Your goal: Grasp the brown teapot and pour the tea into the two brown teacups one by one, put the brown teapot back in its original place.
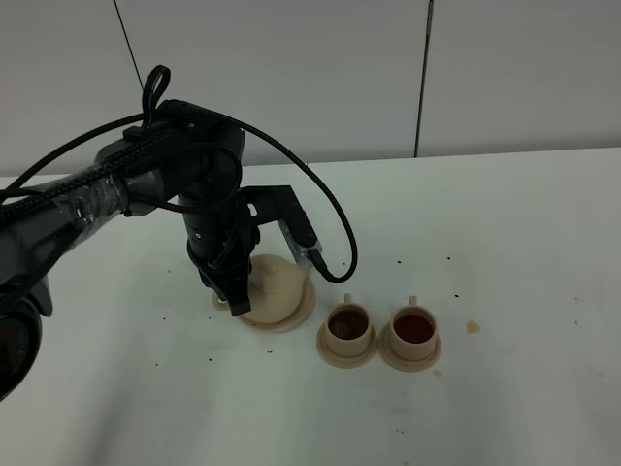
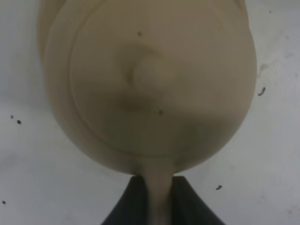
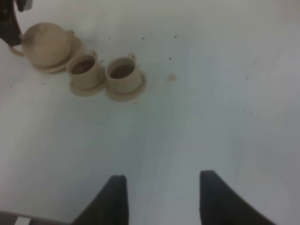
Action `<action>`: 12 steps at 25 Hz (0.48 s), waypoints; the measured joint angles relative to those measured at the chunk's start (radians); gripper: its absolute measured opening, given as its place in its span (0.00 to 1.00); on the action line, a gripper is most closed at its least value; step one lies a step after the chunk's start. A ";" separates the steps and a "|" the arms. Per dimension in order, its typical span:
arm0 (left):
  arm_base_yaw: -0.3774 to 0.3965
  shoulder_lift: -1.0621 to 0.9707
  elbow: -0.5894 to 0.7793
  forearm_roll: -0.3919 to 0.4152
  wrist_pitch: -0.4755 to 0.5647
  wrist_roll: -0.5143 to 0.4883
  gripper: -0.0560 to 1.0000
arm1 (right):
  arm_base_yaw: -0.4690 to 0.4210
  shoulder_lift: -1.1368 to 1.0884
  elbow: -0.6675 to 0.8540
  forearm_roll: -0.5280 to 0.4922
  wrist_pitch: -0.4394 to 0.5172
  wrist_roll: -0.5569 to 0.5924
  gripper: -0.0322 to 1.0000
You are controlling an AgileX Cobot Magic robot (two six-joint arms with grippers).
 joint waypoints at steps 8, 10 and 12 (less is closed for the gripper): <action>0.000 0.000 0.000 0.001 0.004 -0.014 0.22 | 0.000 0.000 0.000 0.000 0.000 0.000 0.37; 0.000 0.000 0.000 0.001 0.005 -0.014 0.26 | 0.000 0.000 0.000 0.000 0.000 0.000 0.37; 0.000 0.001 0.000 0.001 0.009 -0.015 0.32 | 0.000 0.000 0.000 0.000 0.000 0.000 0.37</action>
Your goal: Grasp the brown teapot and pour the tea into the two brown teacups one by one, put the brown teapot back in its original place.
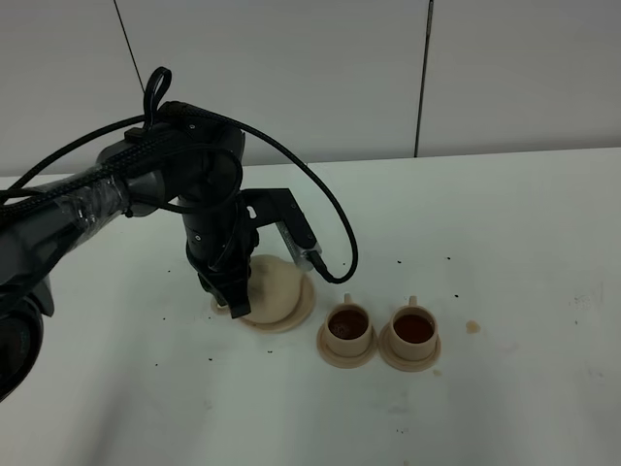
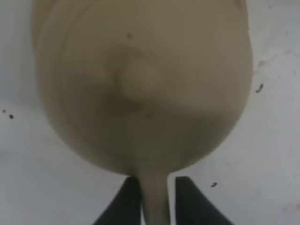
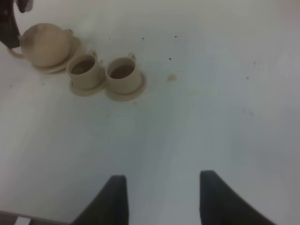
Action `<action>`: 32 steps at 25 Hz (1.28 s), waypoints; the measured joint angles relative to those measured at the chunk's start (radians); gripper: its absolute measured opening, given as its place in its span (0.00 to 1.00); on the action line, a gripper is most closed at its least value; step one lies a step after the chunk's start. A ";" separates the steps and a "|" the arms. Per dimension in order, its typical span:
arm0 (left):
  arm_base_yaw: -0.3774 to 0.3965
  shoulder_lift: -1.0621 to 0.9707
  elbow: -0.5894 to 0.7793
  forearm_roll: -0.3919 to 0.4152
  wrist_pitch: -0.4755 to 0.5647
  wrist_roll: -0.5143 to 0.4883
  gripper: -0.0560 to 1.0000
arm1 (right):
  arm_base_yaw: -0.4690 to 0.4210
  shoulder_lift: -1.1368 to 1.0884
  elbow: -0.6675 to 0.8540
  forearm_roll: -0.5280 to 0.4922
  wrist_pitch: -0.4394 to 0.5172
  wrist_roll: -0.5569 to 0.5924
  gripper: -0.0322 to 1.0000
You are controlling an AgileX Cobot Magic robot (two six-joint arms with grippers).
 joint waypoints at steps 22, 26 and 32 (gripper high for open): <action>0.000 -0.048 0.000 -0.016 -0.028 -0.016 0.48 | 0.000 0.000 0.000 0.000 0.000 0.000 0.37; 0.000 -0.070 0.000 -0.022 -0.023 -0.021 0.48 | 0.000 0.000 0.000 0.000 0.000 0.000 0.37; -0.001 -0.149 0.000 -0.046 -0.007 -0.046 0.48 | 0.000 0.000 0.000 0.000 0.000 0.000 0.37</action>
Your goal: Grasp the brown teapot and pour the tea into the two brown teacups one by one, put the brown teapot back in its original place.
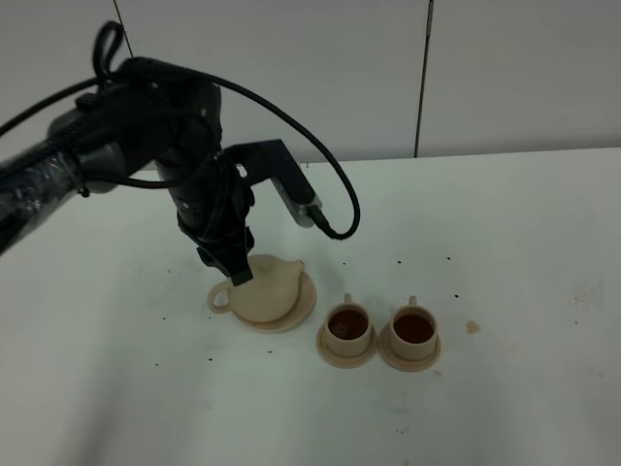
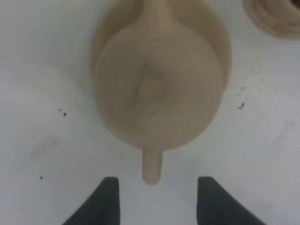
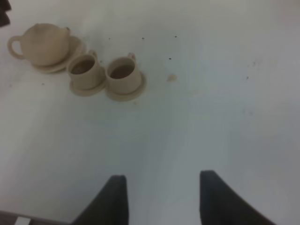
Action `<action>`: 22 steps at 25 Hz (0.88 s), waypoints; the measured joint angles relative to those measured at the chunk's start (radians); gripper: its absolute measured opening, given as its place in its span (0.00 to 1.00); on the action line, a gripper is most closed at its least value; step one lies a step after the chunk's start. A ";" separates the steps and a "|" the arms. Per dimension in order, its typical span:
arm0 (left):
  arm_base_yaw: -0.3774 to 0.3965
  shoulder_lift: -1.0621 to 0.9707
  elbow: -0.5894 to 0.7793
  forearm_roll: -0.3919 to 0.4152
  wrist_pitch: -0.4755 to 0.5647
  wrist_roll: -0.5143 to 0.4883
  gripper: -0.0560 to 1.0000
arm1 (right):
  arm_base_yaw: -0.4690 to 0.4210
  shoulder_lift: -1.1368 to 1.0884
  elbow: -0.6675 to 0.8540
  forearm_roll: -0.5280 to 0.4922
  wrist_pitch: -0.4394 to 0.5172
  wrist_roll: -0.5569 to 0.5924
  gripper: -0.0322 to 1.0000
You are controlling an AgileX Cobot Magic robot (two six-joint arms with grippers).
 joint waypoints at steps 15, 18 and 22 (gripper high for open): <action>-0.043 -0.264 0.000 0.001 0.054 -0.113 0.44 | 0.000 0.000 0.000 0.001 0.000 0.000 0.37; -0.049 -0.317 0.000 -0.001 0.071 -0.125 0.43 | 0.000 0.000 0.000 0.001 0.000 0.000 0.37; -0.050 -0.397 0.000 -0.001 0.072 -0.141 0.43 | 0.000 0.000 0.000 0.001 0.000 0.000 0.37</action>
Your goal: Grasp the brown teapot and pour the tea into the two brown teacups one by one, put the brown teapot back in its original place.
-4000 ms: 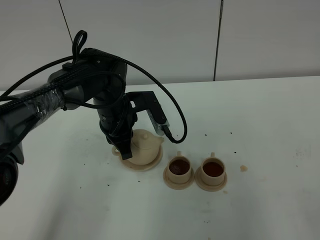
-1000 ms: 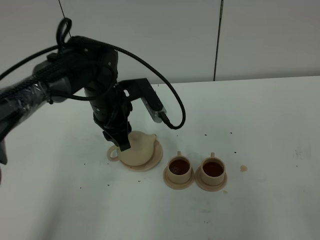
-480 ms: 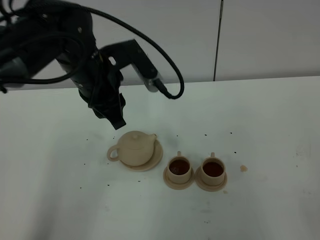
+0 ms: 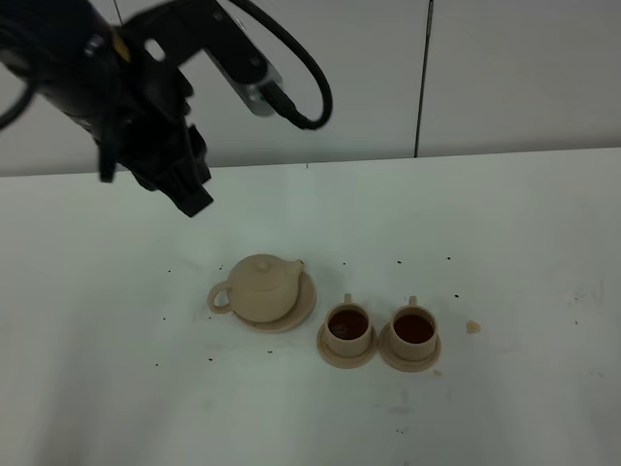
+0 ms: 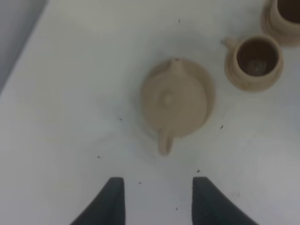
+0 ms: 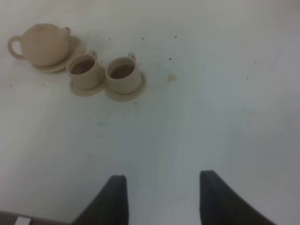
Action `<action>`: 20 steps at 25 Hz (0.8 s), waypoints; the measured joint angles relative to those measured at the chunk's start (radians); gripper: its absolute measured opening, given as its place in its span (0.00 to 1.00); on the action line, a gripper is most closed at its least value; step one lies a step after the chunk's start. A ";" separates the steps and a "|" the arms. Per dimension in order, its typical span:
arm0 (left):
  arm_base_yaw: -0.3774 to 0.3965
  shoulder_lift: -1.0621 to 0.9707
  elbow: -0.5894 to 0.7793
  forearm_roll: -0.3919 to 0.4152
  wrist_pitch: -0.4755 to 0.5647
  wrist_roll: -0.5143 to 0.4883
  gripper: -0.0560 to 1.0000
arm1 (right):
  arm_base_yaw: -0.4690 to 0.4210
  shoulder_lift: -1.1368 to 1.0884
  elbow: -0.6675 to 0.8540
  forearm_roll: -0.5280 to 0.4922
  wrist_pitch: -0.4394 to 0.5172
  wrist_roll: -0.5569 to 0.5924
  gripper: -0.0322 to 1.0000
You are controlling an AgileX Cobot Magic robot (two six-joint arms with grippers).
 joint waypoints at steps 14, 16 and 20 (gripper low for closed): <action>0.000 -0.328 0.003 0.012 0.002 -0.086 0.48 | 0.000 0.000 0.000 0.000 0.000 0.000 0.37; 0.000 -0.376 0.036 0.027 0.002 -0.103 0.49 | 0.000 0.000 0.000 0.000 0.000 0.000 0.37; 0.000 -0.496 0.179 0.083 0.002 -0.175 0.49 | 0.000 0.000 0.000 0.000 0.000 0.000 0.37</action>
